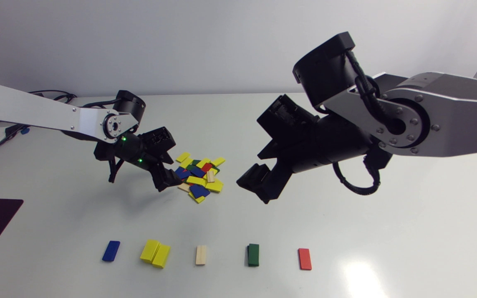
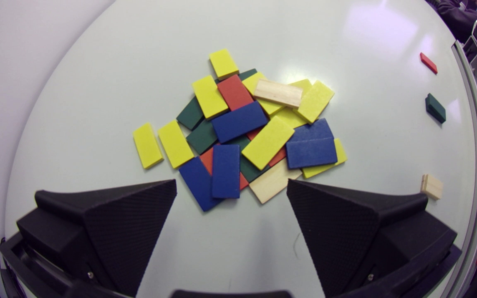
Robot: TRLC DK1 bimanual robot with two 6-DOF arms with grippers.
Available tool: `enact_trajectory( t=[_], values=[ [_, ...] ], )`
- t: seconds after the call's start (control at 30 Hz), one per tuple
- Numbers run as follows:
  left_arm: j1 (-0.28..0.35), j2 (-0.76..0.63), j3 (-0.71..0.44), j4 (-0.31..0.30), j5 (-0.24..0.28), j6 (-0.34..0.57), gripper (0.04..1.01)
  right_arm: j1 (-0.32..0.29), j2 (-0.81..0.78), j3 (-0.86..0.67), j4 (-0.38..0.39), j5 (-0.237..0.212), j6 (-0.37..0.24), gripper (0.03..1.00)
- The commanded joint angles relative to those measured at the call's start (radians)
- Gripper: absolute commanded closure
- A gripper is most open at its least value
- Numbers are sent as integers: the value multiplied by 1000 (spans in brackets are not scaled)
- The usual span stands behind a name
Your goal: Take domino bricks one by one from the mixed stack on the table and place each onto the existing stack of the same color.
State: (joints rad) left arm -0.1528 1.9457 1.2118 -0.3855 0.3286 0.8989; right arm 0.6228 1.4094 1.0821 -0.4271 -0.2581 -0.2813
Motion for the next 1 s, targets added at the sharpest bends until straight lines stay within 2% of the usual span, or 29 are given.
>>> enact_trajectory(
  t=[0.0,0.23,0.3,0.7,0.8,0.97],
  values=[
    [18,48,49,-12,15,49,108,8,26,-11,1,3,-15,69],
    [42,136,124,-35,35,81,121,12,45,-4,1,2,-12,69],
    [41,154,141,-36,35,81,152,15,56,4,1,2,-12,69],
    [16,190,146,-39,35,81,154,12,69,4,16,-1,-12,69],
    [15,191,155,-44,35,81,213,12,71,1,24,-1,-10,69],
    [2,191,160,-47,35,80,408,14,71,-2,25,-1,-9,69]
  ],
)
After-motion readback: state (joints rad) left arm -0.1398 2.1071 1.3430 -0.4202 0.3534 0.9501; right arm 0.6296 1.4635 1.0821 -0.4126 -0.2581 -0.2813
